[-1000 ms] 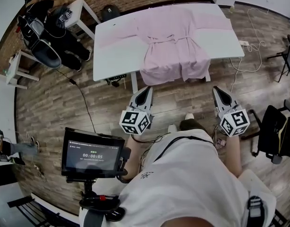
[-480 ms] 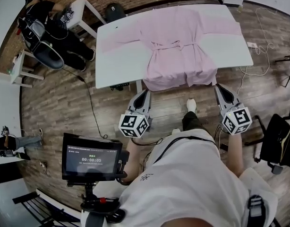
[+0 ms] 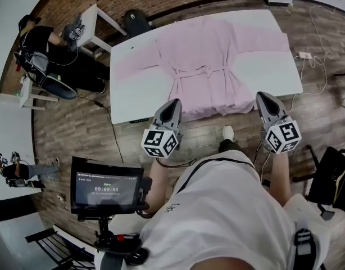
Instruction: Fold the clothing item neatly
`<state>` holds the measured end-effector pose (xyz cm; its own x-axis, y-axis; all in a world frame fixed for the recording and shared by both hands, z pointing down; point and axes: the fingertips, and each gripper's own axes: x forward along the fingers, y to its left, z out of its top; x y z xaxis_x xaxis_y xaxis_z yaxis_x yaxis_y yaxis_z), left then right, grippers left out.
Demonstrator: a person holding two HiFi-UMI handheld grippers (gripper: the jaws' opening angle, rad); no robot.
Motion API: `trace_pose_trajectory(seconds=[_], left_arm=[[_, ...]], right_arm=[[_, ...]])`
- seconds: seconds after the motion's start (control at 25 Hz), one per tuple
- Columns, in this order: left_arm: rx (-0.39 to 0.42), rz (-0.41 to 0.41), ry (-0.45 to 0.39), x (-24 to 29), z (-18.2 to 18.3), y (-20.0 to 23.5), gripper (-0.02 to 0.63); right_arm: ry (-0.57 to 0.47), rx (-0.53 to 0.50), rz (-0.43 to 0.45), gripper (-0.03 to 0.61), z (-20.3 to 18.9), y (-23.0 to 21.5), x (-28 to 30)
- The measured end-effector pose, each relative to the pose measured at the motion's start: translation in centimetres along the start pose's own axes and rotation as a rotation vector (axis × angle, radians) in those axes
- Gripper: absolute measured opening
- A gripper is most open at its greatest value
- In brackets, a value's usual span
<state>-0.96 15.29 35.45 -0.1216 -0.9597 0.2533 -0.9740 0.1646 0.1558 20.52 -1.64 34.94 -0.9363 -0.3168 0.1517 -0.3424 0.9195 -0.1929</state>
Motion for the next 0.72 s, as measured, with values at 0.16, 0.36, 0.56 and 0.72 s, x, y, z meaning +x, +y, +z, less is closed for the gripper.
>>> trace_pose_trajectory(seconds=[0.16,0.36,0.56,0.72], left_arm=[[-0.008,0.002,0.012,4.2,0.6,-0.1,0.002],[-0.015,0.019,0.029,8.1,1.2,-0.8,0.002],[-0.01,0.015,0.054,12.1,1.0,0.0,0.002],[0.007,-0.044,0.082,15.8,0.8,-0.9,0.002]], right_arm=[[0.02,0.016,-0.002,0.002,-0.4,-4.2,2.1],[0.043,0.036,0.008,0.002,-0.5,-8.8,4.3],[0.042,0.05,0.001,0.003,-0.7,-12.3,7.4],[0.032,0.064,-0.051,0.003,-0.8,-15.2,8.2]])
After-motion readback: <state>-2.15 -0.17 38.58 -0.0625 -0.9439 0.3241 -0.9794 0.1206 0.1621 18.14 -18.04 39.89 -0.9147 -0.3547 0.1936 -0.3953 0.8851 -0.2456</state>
